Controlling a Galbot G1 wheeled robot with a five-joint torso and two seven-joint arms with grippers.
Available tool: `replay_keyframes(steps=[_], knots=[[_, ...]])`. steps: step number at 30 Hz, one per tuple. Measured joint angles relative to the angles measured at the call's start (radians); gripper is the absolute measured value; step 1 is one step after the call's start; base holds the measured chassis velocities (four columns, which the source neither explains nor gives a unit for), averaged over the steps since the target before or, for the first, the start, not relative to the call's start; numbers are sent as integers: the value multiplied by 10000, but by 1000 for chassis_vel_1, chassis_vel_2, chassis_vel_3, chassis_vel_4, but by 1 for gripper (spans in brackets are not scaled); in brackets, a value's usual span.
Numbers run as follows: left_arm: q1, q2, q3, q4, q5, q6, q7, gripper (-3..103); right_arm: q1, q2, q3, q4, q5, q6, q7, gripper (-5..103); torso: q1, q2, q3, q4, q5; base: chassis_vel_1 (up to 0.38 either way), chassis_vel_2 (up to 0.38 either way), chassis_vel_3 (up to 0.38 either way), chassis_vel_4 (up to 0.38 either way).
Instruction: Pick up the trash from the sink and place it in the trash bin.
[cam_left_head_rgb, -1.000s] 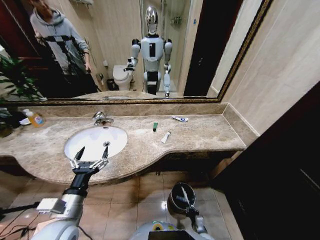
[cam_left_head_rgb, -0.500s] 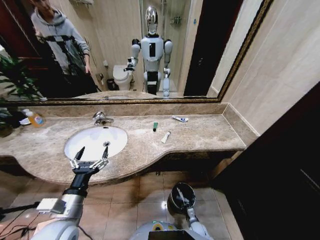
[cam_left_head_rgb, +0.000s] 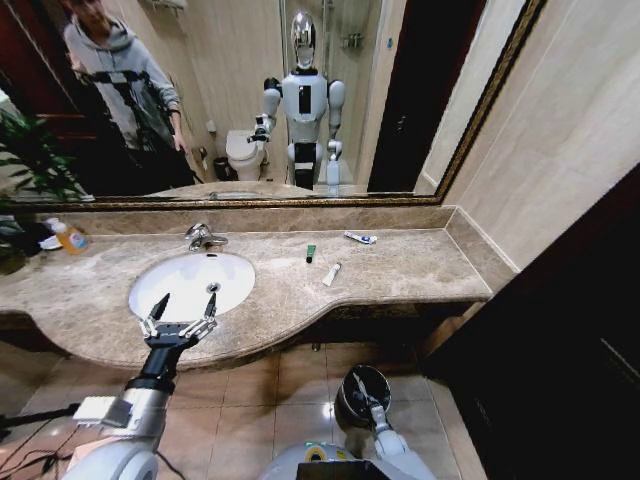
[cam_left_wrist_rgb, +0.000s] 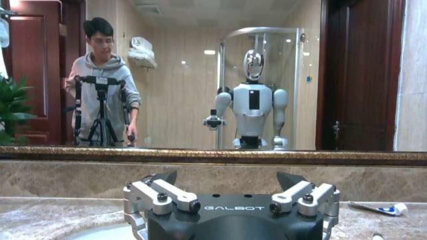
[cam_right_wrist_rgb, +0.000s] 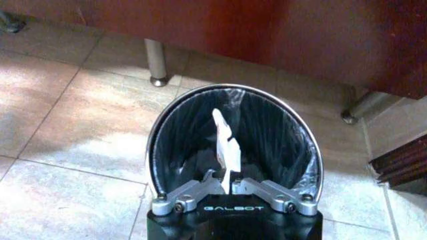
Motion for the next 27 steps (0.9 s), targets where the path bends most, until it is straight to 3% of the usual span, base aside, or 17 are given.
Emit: replay_keyframes(steps=[3,6,10,11,12,13,15,25,27], knots=[[-1,0,0,0,0,0,0,100,70,-36,25,-40,29,-46,5,0,0,0,0,0,0,0,0,0,0],[0,0,0,0,0,-1,0,100,53,-67,26,132,47,-134,4,16,0,0,0,0,0,0,0,0,0],[0,0,0,0,0,-1,0,100,7,-67,25,264,53,-175,4,21,0,0,0,0,0,0,0,0,0],[-1,0,0,0,0,0,0,100,-25,-66,25,341,57,-194,4,32,0,0,0,0,0,0,0,0,0],[0,0,0,0,0,0,0,100,-41,-65,25,374,57,-200,4,32,0,0,0,0,0,0,0,0,0],[0,0,0,0,0,0,0,100,-144,-63,25,589,68,-250,5,43,-1,0,0,0,0,0,0,0,0],[0,0,0,0,0,0,0,100,-212,-63,25,723,77,-285,5,43,0,0,0,0,0,0,0,0,0],[0,0,0,0,0,0,0,100,-1282,-114,21,2682,434,-813,-12,86,-1,0,-1,0,1,0,0,0,0],[-1,0,0,0,0,0,0,100,-1550,-145,12,3096,578,-901,-11,86,-1,0,-1,2,1,0,0,0,0]])
